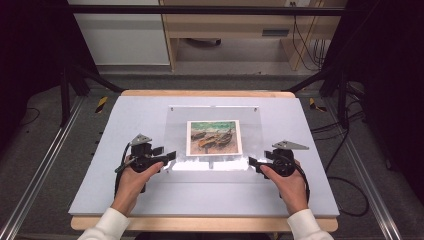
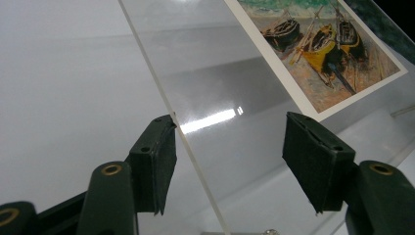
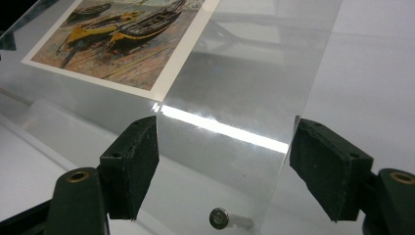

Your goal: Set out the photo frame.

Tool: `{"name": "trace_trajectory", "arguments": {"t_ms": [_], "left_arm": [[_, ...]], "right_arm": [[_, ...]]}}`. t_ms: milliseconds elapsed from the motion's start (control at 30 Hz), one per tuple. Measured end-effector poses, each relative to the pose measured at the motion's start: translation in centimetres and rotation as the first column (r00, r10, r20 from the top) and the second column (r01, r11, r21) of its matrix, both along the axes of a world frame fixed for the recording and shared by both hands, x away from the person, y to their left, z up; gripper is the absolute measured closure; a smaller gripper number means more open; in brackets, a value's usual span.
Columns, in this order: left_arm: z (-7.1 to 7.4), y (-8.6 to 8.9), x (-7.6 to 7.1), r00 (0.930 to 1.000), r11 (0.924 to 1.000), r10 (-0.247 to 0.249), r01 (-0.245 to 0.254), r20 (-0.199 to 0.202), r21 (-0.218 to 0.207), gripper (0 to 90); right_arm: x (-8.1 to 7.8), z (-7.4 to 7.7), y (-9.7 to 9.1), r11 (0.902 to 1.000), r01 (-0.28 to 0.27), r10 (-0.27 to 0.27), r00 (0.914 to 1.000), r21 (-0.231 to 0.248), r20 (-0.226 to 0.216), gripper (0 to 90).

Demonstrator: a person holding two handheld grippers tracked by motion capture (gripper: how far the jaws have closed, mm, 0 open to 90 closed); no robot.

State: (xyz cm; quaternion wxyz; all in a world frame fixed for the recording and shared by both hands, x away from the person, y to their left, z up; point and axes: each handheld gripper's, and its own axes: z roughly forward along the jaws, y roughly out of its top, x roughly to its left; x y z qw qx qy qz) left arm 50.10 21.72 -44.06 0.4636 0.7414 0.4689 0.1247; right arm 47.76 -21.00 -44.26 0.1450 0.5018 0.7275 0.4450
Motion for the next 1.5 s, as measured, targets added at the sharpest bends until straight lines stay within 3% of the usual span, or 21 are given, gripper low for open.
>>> {"name": "trace_trajectory", "arguments": {"t_ms": [667, 1033, 1500], "left_arm": [[0.5, 0.0, -1.1, 0.9999, 0.9996, 0.009, -0.009, 0.014, 0.027, 42.2], [0.9, -0.5, -2.1, 0.9992, 0.9972, 0.02, -0.023, 0.035, 0.071, 43.1], [1.0, -0.4, -3.1, 0.9982, 0.9956, 0.022, -0.027, 0.055, 0.09, 47.1]], "right_arm": [[-1.0, 0.2, 0.0, 0.9988, -0.013, 0.015, 0.9992, -0.048, 0.036, 30.0], [-1.8, 0.3, 0.1, 0.9966, -0.016, 0.021, 0.9981, -0.081, 0.059, 33.0], [-2.7, 0.4, 0.1, 0.9943, -0.001, 0.01, 0.997, -0.107, 0.077, 38.1]]}}
